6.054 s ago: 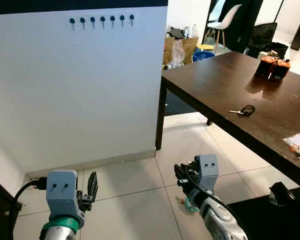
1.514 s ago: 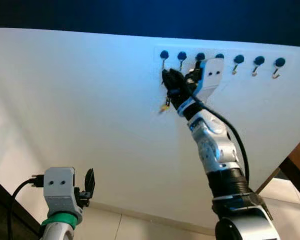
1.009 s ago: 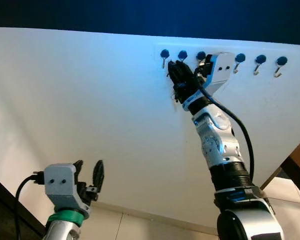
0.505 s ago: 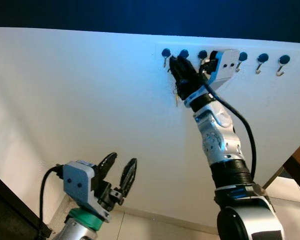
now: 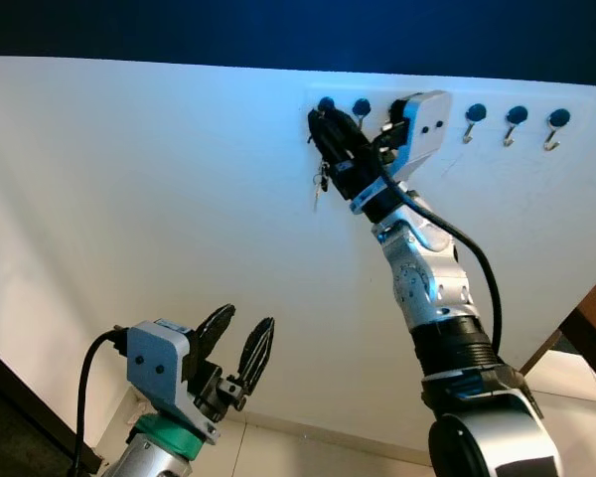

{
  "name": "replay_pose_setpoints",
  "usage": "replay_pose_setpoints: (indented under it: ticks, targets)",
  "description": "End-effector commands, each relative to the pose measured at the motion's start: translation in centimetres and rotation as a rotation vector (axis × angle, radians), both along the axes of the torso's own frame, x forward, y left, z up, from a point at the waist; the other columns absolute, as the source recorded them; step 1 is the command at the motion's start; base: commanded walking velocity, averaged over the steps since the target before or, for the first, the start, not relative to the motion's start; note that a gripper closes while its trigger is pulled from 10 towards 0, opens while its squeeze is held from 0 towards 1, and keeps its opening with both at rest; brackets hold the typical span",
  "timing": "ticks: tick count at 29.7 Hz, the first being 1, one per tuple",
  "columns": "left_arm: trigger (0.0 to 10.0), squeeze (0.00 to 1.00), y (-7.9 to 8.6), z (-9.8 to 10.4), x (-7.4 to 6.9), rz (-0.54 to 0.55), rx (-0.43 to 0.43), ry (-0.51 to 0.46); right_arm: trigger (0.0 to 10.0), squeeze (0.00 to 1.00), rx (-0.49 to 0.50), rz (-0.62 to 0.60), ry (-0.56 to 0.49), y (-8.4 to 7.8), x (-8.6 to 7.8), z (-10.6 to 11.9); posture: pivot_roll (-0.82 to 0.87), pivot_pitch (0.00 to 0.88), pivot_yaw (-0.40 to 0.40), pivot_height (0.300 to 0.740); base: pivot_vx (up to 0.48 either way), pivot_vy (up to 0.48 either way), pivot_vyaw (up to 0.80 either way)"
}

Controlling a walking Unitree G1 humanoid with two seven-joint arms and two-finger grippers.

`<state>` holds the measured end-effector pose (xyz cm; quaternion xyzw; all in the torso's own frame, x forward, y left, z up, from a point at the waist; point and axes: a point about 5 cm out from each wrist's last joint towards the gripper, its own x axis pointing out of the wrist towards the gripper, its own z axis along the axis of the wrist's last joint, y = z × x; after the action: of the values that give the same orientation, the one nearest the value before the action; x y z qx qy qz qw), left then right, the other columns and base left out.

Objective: Hang keys on a hook

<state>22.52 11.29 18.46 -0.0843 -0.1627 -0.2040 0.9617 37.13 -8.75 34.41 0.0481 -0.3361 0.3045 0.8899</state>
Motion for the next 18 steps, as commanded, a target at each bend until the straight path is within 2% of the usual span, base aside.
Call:
replay_pose_setpoints:
  ticks: [1,7,18]
  targets:
    - [10.0,0.0,0.1,-0.4,-0.1,0.0,0.01,0.016,10.0,0.0,0.029,0.005,-0.044,0.0,-0.3,1.1,-0.14,0.08,0.107,0.74,0.0,0.0,0.0]
    - [10.0,0.0,0.1,-0.4,-0.1,-0.006,0.013,0.014,10.0,0.0,0.134,-0.099,-0.021,-2.0,0.2,1.8,-0.14,0.074,0.111,0.74,0.0,0.0,0.0]
    - [10.0,0.0,0.1,-0.5,-0.1,-0.016,0.017,0.02,10.0,0.0,0.111,-0.137,0.03,-2.9,0.6,0.4,-0.15,0.067,0.116,0.74,0.0,0.0,0.0]
